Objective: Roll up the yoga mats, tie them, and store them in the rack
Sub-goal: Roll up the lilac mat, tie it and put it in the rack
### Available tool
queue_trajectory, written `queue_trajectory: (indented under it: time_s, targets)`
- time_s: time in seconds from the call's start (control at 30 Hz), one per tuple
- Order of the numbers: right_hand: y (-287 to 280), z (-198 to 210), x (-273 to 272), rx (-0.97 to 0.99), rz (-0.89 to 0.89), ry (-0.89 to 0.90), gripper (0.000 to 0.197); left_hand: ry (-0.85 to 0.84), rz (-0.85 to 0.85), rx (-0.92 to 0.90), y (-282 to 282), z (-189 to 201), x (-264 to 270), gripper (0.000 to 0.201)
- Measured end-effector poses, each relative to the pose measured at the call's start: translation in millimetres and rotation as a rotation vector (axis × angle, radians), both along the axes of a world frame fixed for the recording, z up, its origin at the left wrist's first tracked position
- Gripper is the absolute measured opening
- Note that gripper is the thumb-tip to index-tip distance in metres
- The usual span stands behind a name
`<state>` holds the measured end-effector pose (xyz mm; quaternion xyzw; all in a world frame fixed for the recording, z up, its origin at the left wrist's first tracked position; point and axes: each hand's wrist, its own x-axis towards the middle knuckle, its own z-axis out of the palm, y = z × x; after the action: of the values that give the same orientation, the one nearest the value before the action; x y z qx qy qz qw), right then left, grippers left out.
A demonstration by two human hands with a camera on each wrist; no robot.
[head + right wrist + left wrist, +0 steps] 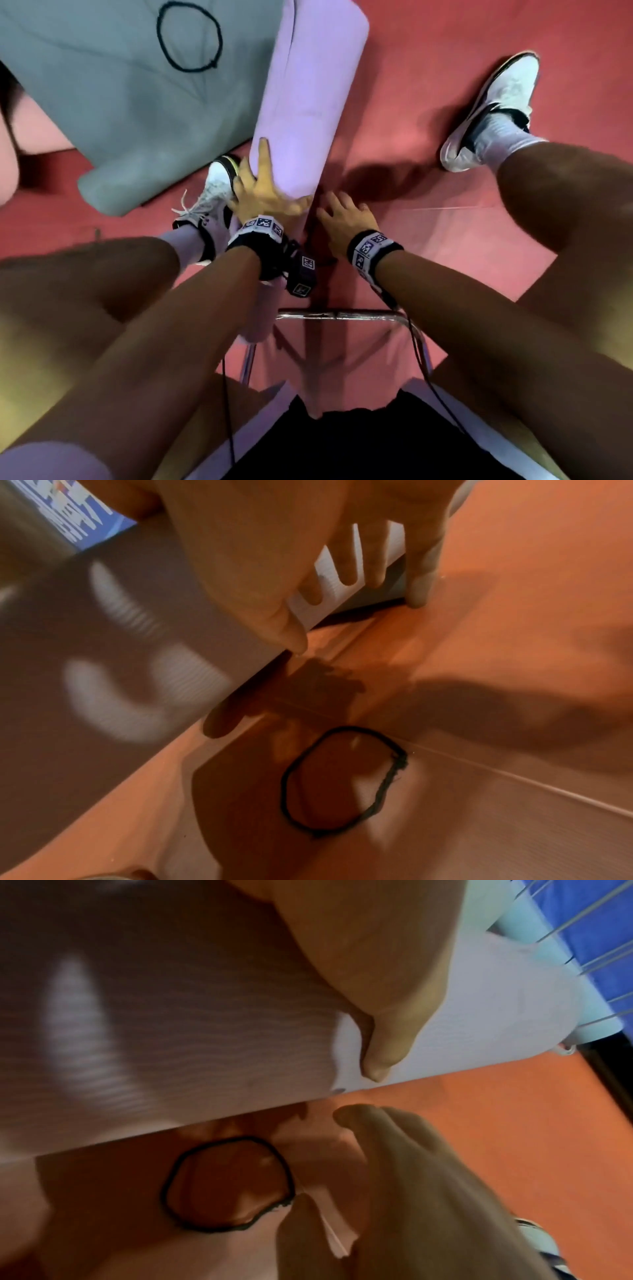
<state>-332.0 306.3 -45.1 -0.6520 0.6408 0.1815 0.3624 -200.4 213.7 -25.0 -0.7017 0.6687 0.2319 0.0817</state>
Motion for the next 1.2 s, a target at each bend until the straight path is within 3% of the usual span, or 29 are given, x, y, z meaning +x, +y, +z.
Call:
queue_trajectory:
  time_s: [0.2,0.37,0.57,0.7,0.77,0.87,0.93,1.03,1.13,1.2]
  targets:
    - [0.7,-58.6,-1.1,0.058,-0.072,-0.001,0.066,-0.029,0.005,-0.044,5.9,-58.9,5.8,0.125]
    - [0.9,-100.2,1.2,0.126,-0.072,-0.041,0.069,-0.106,0.014,-0.027,5.5,-76.3,-17.5,0.124]
    - [3.8,-140.4,-4.6,0.095,-0.042,-0.047,0.042,-0.152,-0.009,-0.042,12.2,-98.1,-25.3,0.121]
    - [8.2,-159.3,-8.1,0.077,-0.089,-0.075,0.039,-0.144,-0.022,-0.031,9.2,-99.7,-25.0,0.118]
    - [9.3,-165.8,-5.1,0.086,-0.231,-0.103,0.039,-0.127,-0.018,-0.032,7.8,-102.6,-22.7,0.121]
    - [3.9,-166.8,-1.9,0.079,-0.438,-0.067,0.037,-0.11,-0.024,-0.025,8.5,-100.1,-25.7,0.128]
    - [-0.4,-163.1,0.8,0.081,-0.49,-0.076,0.035,-0.103,-0.025,-0.066,7.1,-99.4,-25.6,0.131]
    - [-13.4,-146.1,-6.6,0.138,-0.547,-0.145,0.037,-0.122,0.006,0.042,3.4,-100.5,-20.6,0.133]
    - [-37.7,-112.5,-20.3,0.116,-0.731,-0.251,0.037,0.016,0.111,0.078,-12.2,-76.5,-22.1,0.121]
    - [-50.2,-93.5,-33.4,0.053,-0.859,-0.296,0.036,0.068,0.117,0.301,-18.6,-66.2,-16.2,0.098]
